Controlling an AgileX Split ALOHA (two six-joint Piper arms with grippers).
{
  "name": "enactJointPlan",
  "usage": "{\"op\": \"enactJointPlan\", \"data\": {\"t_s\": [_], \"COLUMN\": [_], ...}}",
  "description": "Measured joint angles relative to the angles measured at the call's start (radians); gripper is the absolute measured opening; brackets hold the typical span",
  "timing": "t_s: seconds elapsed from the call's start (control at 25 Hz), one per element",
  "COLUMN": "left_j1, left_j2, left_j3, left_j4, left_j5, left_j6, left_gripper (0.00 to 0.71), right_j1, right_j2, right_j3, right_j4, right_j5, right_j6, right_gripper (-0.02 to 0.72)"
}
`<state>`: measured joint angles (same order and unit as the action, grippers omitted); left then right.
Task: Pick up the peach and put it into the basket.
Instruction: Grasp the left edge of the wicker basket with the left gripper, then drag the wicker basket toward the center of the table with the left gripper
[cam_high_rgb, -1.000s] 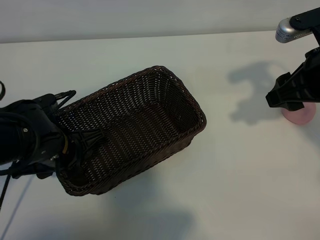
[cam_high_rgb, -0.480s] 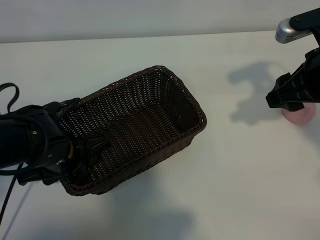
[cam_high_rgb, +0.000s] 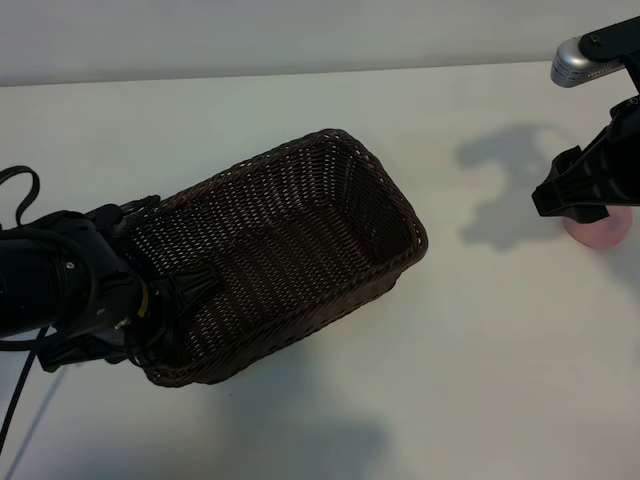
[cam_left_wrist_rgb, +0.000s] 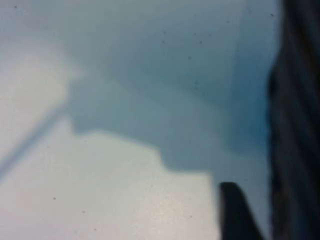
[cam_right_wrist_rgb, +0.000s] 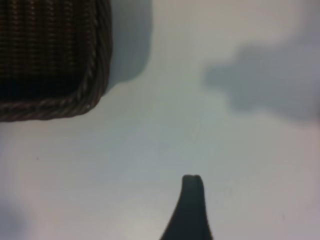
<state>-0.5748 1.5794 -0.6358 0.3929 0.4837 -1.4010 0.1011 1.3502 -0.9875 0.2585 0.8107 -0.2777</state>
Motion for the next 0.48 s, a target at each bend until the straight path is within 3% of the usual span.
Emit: {"op": "enactJointPlan", "data": {"t_s": [0.32, 0.48], "left_j1": [0.0, 0.0], "left_j2": [-0.021, -0.078], "left_j3": [0.001, 0.001], "left_j4": [0.021, 0.046], "left_j5": [-0.012, -0.017], "left_j6": [0.0, 0.0], "left_gripper": [0.247, 0.181], "right_j1": [0.0, 0.0], "right_j2": [0.0, 0.0], "right_j3": [0.0, 0.0], "right_j4": [0.0, 0.0], "right_j5": [0.001, 0.001], "right_j6": [0.0, 0.0], "right_gripper": [0.595, 0.595]}}
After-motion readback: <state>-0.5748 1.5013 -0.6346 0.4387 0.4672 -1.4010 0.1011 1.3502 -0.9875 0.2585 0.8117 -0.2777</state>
